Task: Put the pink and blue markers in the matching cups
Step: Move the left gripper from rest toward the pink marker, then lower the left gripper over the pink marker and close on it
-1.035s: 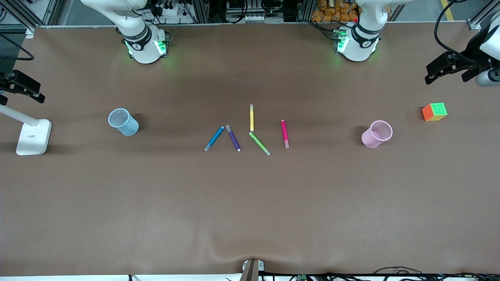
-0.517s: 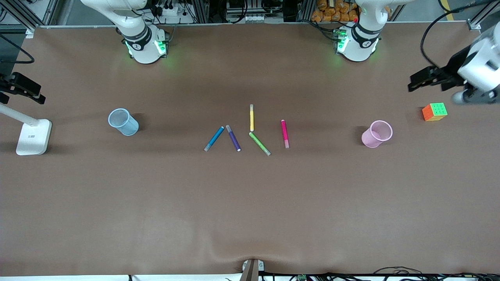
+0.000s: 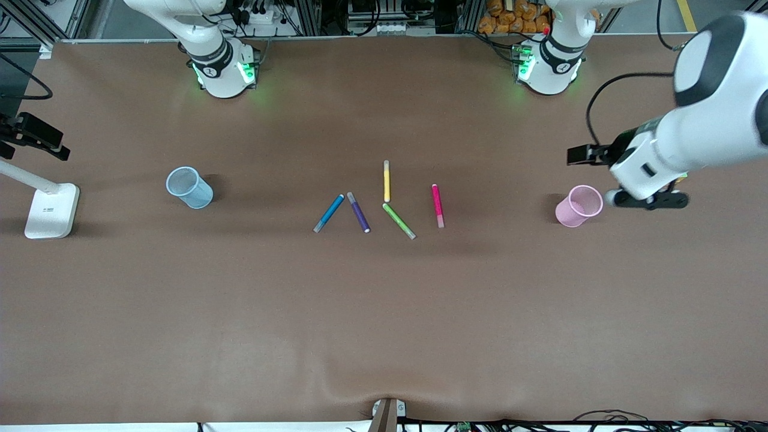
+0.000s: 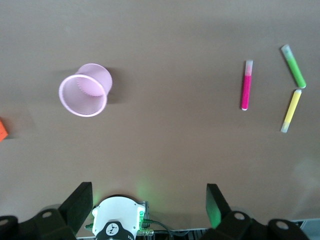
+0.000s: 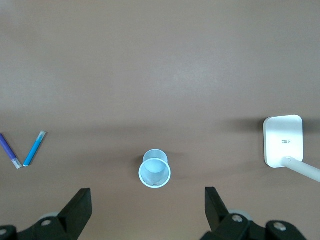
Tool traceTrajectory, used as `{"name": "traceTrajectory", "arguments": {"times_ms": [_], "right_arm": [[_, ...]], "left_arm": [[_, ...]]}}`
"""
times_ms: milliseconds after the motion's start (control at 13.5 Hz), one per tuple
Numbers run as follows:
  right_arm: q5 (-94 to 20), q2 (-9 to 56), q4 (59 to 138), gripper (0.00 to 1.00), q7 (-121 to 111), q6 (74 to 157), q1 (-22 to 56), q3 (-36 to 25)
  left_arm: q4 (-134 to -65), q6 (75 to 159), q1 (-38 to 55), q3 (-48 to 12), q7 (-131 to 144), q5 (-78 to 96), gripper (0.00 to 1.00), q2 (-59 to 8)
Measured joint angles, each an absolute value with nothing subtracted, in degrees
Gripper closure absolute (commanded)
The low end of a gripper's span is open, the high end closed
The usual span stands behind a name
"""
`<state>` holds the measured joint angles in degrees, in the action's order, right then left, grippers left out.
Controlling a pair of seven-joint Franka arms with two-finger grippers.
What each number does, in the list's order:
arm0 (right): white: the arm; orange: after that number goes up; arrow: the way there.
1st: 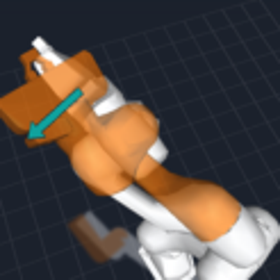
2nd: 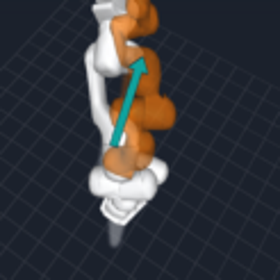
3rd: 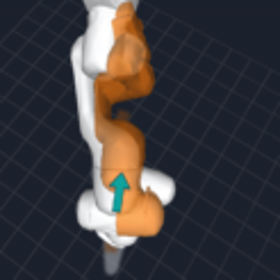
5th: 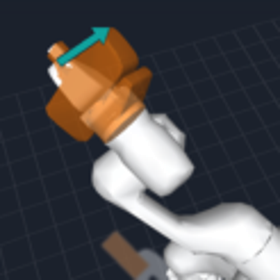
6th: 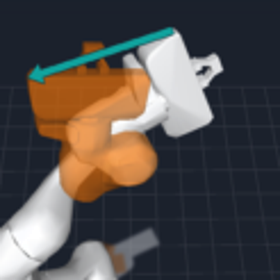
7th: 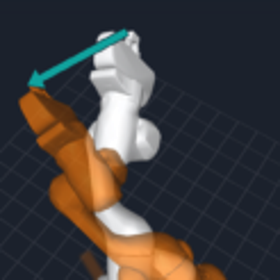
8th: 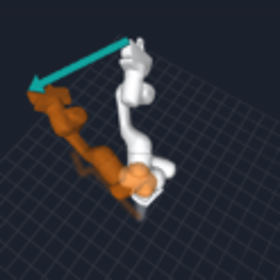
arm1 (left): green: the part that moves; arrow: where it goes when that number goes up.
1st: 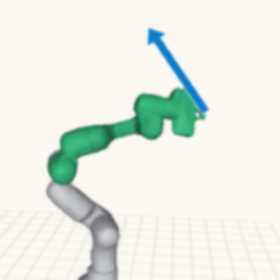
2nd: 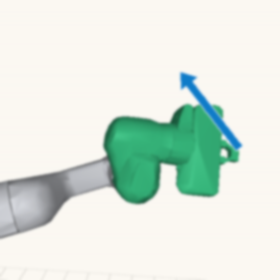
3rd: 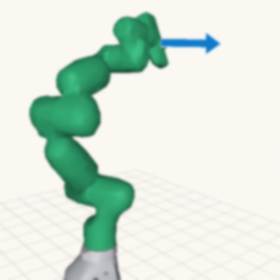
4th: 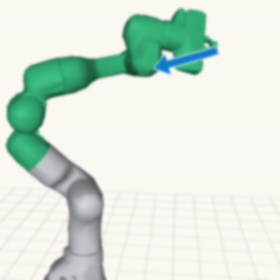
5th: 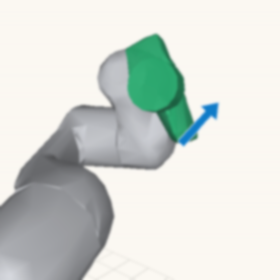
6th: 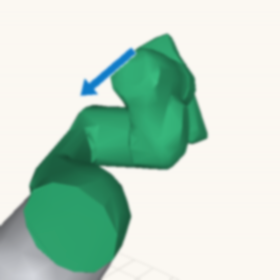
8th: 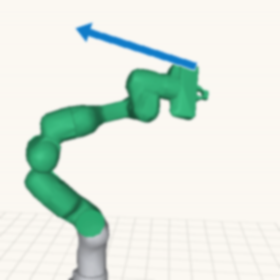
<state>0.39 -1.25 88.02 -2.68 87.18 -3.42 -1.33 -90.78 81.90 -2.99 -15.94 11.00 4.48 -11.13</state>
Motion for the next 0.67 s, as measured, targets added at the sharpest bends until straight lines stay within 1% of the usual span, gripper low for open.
{"name": "traceTrajectory", "arguments": {"times_ms": [370,665], "right_arm": [[0.41,-1.18,88.02,0.0,-2.64,87.12,-3.43,-1.36],[0.42,-0.82,88.04,0.0,-2.63,87.08,-3.51,-1.47]], "left_arm": [[-90.05,82.69,0.56,-16.33,11.77,4.48,0.0,-18.35],[-89.8,84.68,4.32,-16.43,14.41,4.48,0.0,-22.49]]}}
